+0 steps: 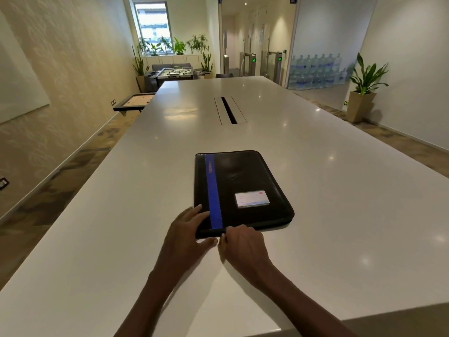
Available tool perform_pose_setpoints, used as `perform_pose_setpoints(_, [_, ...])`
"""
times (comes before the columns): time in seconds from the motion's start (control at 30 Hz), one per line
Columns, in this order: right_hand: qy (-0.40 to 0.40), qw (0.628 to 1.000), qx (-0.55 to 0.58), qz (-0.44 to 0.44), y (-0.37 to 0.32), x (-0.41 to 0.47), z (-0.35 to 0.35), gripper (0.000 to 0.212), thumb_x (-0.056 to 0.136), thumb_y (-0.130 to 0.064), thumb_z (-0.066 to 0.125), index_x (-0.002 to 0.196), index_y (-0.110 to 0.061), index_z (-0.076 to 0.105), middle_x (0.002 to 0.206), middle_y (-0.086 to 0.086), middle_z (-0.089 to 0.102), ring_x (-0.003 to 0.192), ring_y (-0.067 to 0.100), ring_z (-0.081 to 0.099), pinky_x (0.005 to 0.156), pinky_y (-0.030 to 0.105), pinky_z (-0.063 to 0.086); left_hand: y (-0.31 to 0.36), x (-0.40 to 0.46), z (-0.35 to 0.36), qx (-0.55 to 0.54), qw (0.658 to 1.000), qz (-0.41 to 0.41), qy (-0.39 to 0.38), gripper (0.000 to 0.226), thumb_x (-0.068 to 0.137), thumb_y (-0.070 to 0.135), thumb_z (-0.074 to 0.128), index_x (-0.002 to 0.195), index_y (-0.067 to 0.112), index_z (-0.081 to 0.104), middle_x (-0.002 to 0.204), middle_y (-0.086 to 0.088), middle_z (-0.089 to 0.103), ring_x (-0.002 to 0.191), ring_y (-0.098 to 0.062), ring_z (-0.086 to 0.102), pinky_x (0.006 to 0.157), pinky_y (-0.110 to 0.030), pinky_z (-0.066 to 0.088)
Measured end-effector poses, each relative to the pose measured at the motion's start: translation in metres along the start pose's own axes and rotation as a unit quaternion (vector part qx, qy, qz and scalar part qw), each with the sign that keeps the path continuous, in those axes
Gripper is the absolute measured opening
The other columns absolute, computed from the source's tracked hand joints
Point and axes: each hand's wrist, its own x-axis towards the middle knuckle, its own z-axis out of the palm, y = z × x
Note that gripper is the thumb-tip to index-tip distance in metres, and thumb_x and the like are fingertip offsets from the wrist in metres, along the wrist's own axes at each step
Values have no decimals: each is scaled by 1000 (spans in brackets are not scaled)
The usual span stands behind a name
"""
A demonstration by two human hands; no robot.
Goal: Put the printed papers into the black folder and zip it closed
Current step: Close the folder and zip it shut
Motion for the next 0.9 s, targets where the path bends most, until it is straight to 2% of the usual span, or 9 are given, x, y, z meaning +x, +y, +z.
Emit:
perform_pose_setpoints(0.07, [-14, 1000, 2, -11, 0, 1, -1, 31, 101, -36, 46, 96, -11, 64, 84, 7, 71, 71, 19, 63, 70, 29, 49, 5, 8, 8, 20, 999, -3, -31, 66, 81, 38, 75, 140, 22, 50, 151, -4, 42, 143, -23, 35, 116, -40, 32])
perform_pose_setpoints(0.23, [-10, 1000, -5, -14, 4, 0, -3, 32, 102, -36, 43, 101, -12, 64, 87, 7, 71, 72, 20, 62, 71, 30, 47, 0, 16, 12, 67, 996, 2, -62, 48, 89, 43, 64, 133, 24, 58, 146, -4, 48, 137, -23, 44, 111, -36, 37])
perform_pose_setpoints(0.33, [12, 1000, -24, -3, 12, -2, -5, 33, 101, -33, 42, 92, -13, 66, 77, 5, 67, 64, 16, 52, 64, 27, 39, -2, 14, 14, 76, 996, 4, -54, 46, 89, 44, 64, 131, 27, 60, 145, -2, 49, 136, -21, 46, 109, -33, 39])
perform_pose_setpoints(0.5, [35, 999, -24, 26, 40, -12, -17, 30, 97, -24, 41, 72, -18, 57, 65, 2, 55, 60, 17, 50, 60, 25, 34, -4, 13, 16, 64, 998, 11, -21, 44, 86, 41, 68, 127, 28, 63, 141, -1, 53, 134, -19, 48, 106, -33, 42])
perform_pose_setpoints(0.57, [49, 998, -37, 35, 51, -17, -22, 28, 92, -20, 50, 64, -20, 49, 60, 4, 61, 54, 15, 46, 53, 23, 30, -5, 12, 17, 62, 998, 12, -12, 43, 84, 41, 70, 126, 29, 64, 140, 1, 54, 133, -18, 48, 106, -34, 43])
perform_pose_setpoints(0.63, [79, 995, -55, 27, 61, -22, -26, 43, 73, -14, 75, 53, -23, 38, 43, -1, 56, 41, 8, 32, 41, 16, 16, -6, 12, 17, 57, 998, 12, -3, 43, 82, 40, 72, 123, 29, 66, 138, 2, 56, 132, -17, 50, 105, -35, 45])
perform_pose_setpoints(0.73, [101, 992, -62, 39, 75, -26, -35, 64, 49, -7, 89, 49, -26, 28, 31, -5, 38, 36, 5, 19, 46, 9, -1, -5, 11, 18, 62, 998, 11, 1, 43, 82, 39, 73, 122, 29, 66, 138, 3, 56, 131, -17, 50, 104, -36, 46])
perform_pose_setpoints(0.83, [102, 992, -49, 50, 90, -30, -42, 65, 49, -5, 88, 50, -24, 26, 41, -10, 21, 37, 5, 18, 48, 10, -3, -5, 12, 18, 72, 997, 3, -9, 44, 82, 40, 73, 124, 29, 65, 140, 4, 54, 132, -16, 49, 104, -36, 46])
perform_pose_setpoints(0.9, [87, 994, -48, 53, 101, -32, -44, 57, 59, -6, 84, 49, -23, 30, 41, -9, 25, 37, 7, 22, 44, 13, 2, -3, 14, 18, 88, 996, -6, -21, 45, 83, 41, 71, 126, 30, 64, 142, 5, 53, 133, -16, 48, 102, -35, 46])
